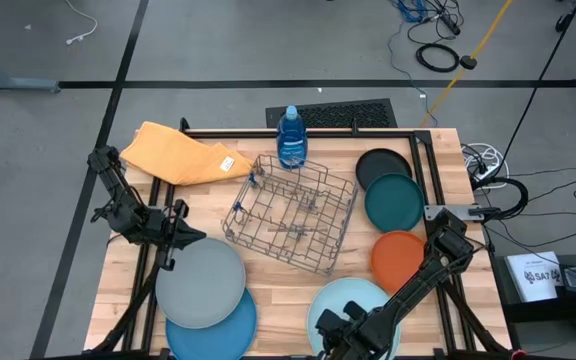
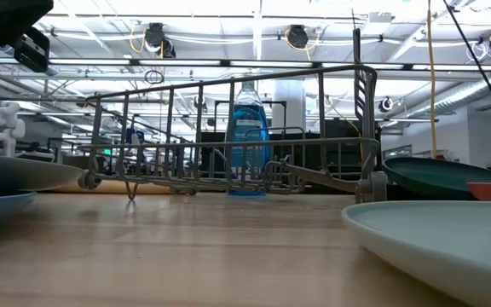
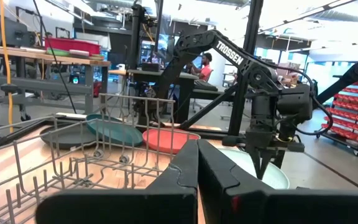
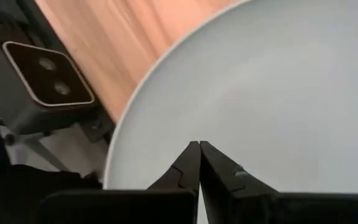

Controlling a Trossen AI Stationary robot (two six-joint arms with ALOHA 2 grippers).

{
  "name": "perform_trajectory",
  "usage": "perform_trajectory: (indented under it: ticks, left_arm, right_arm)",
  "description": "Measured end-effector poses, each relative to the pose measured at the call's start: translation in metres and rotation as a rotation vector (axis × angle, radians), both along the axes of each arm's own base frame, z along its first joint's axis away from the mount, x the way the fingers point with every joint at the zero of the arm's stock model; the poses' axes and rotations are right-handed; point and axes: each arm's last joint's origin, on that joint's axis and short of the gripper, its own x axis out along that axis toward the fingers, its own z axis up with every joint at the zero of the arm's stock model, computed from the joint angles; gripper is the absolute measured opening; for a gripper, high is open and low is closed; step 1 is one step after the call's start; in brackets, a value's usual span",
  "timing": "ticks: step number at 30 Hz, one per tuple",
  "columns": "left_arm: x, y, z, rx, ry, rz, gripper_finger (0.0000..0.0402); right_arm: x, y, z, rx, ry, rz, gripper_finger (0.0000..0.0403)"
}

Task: Sort dishes
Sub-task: Put the white plate into the dish rack

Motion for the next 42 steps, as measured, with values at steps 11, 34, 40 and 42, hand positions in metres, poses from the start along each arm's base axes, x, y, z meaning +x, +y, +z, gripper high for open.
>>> perform_trajectory:
  ticks: [11, 34, 40, 42]
  left_arm:
    - [0.000, 0.000, 0.000, 0.000, 0.000, 0.000, 0.0000]
    - [0.000, 0.000, -0.002, 0.015, 0.012, -0.004, 0.0000]
    - [0.000, 0.000, -0.002, 0.015, 0.011, -0.004, 0.0000]
    - [0.000, 0.000, -0.002, 0.015, 0.011, -0.004, 0.0000]
  right_arm:
    - [-0.001, -0.025, 0.008, -0.196, 0.080, 0.157, 0.0102]
    - [-0.050, -0.079, 0.028, -0.378, 0.109, 0.251, 0.0301]
    - [-0.079, -0.106, 0.045, -0.329, -0.021, 0.165, 0.0301]
    - [-0.088, -0.114, 0.043, -0.282, -0.070, 0.156, 0.0301]
